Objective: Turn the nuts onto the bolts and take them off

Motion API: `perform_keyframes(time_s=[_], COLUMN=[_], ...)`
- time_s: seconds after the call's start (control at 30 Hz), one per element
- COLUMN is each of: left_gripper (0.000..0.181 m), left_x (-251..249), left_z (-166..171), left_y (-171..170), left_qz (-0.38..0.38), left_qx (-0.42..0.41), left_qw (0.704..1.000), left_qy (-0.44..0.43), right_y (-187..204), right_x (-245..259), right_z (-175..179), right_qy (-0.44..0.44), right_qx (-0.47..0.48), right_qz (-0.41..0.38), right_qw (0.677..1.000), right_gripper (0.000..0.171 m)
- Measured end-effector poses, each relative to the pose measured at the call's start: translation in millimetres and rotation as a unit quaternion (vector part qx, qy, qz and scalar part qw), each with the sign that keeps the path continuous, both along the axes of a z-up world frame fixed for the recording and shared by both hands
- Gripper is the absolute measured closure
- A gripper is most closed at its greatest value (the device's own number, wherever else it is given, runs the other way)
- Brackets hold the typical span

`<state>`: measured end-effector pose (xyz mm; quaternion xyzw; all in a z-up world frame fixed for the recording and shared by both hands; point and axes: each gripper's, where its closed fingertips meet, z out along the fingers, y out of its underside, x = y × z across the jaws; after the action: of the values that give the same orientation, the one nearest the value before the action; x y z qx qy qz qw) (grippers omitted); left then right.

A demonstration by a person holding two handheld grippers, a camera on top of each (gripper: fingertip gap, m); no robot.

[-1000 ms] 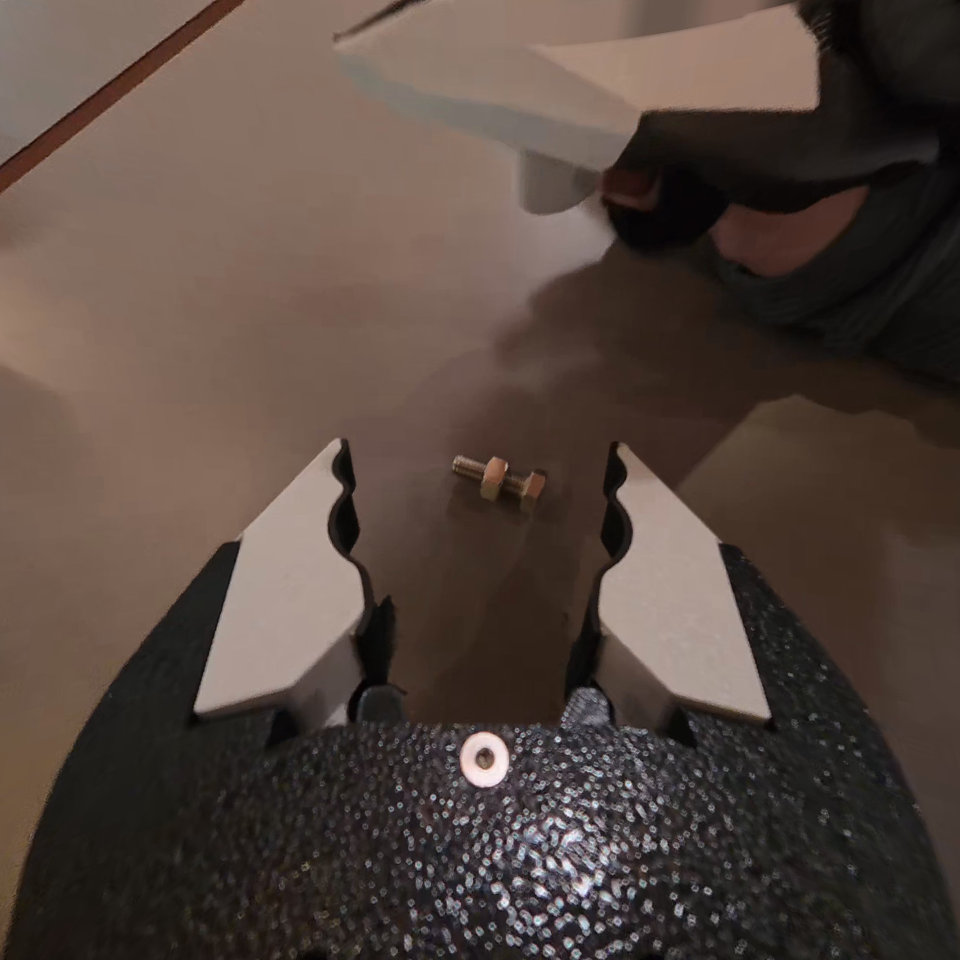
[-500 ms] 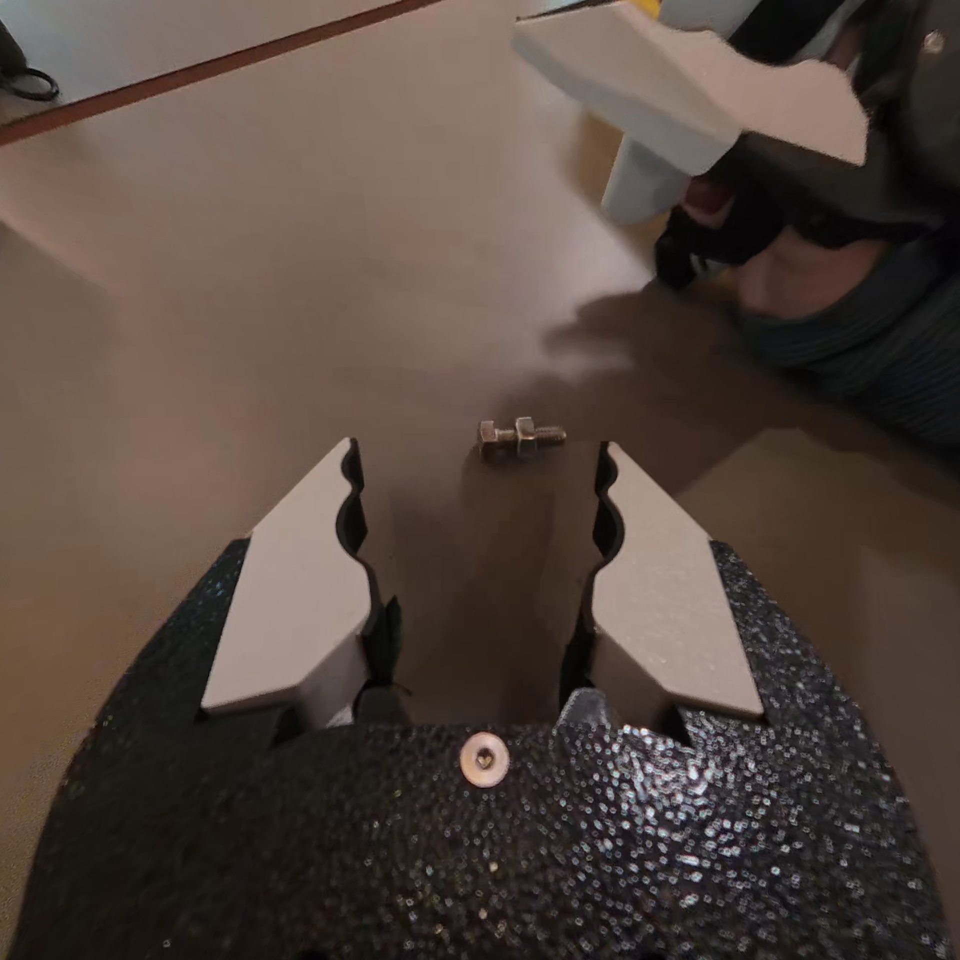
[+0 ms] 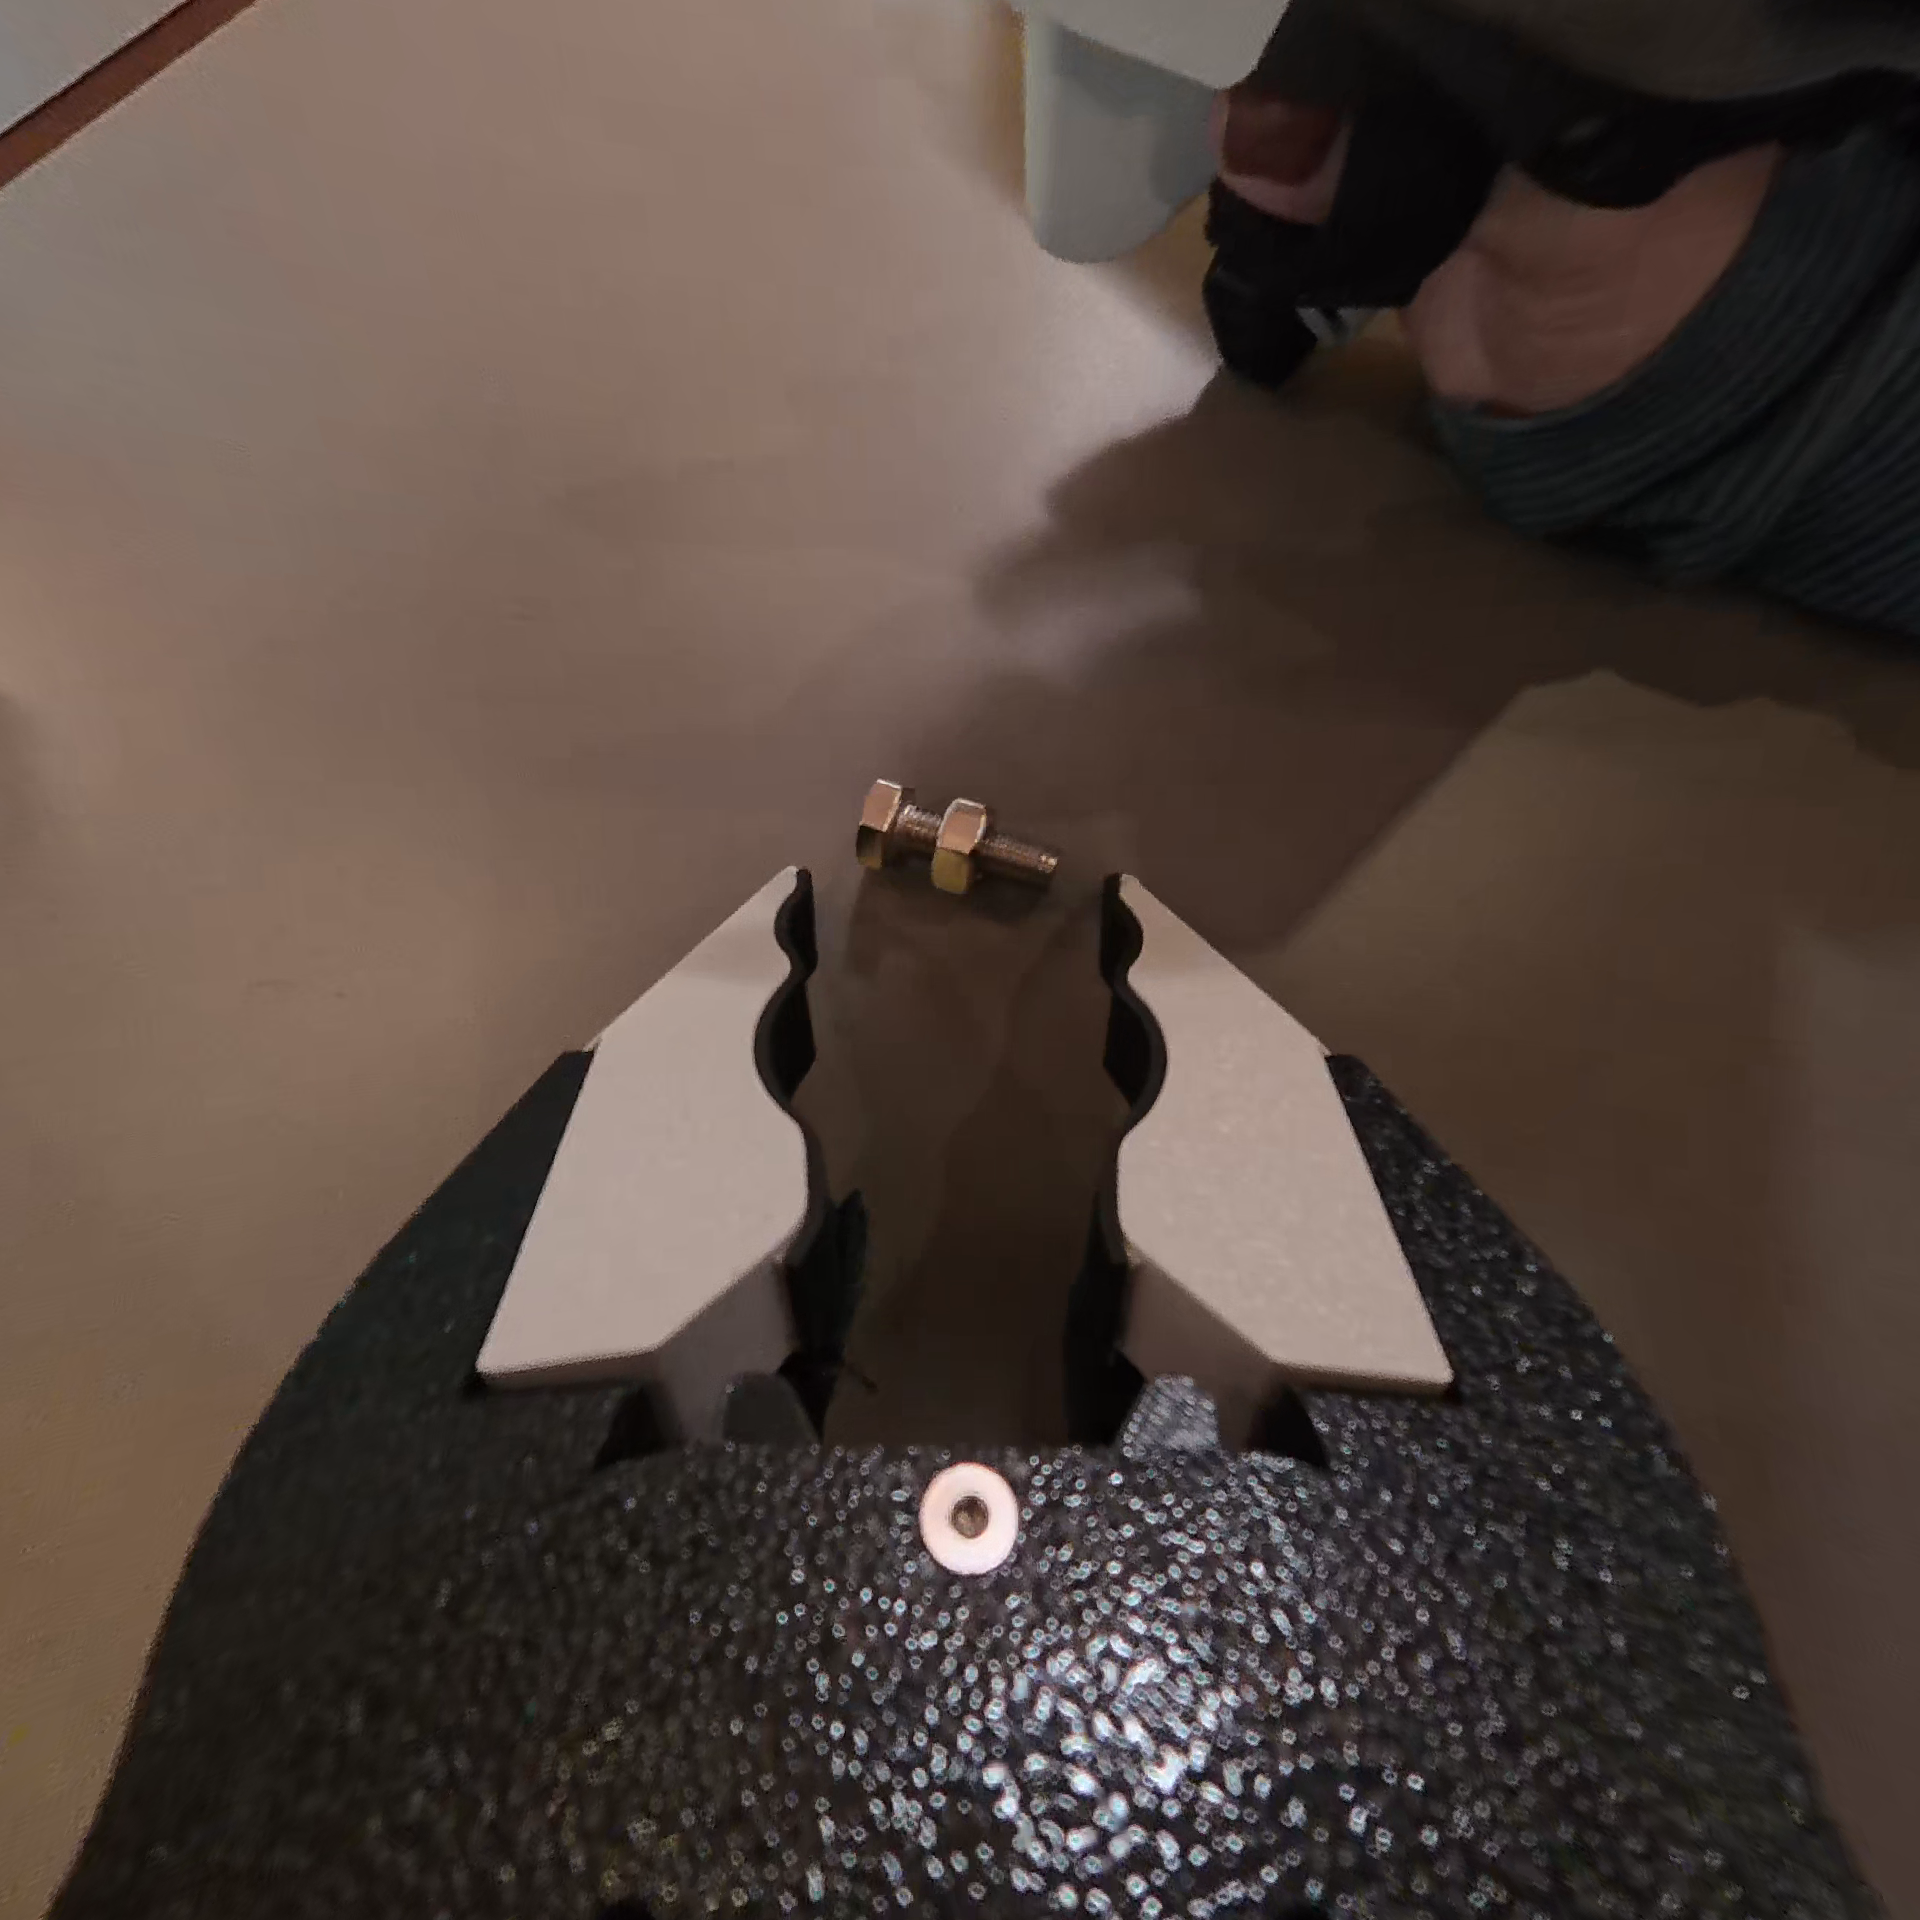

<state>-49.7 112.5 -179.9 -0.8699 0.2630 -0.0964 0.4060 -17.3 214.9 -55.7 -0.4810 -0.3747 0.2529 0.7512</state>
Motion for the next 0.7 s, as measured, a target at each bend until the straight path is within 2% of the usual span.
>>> perform_keyframes(time_s=[0.1,0.33,0.53,0.63,0.7], left_gripper=[0.126,0.143,0.129,0.127,0.13], left_x=[3,14,34,47,46], left_z=[0,2,6,7,14], left_y=[-4,-17,-19,-22,-19], left_qz=[-0.013,-0.013,-0.032,-0.057,-0.064], left_qx=[-0.008,-0.035,-0.043,-0.058,-0.034], left_qw=[1.0,0.999,0.995,0.991,0.992], left_qy=[0.006,-0.037,-0.083,-0.108,-0.104], right_y=[0,1,0,0,0], right_x=[0,0,-1,0,0], right_z=[0,0,0,0,1], right_qy=[0.001,0.001,-0.001,0.0,0.002], right_qx=[-0.001,-0.001,0.0,0.0,-0.001], right_qz=[0.0,0.0,0.0,0.0,0.0], right_qw=[1.0,1.0,1.0,1.0,1.0], right_gripper=[0.094,0.094,0.094,0.094,0.094])
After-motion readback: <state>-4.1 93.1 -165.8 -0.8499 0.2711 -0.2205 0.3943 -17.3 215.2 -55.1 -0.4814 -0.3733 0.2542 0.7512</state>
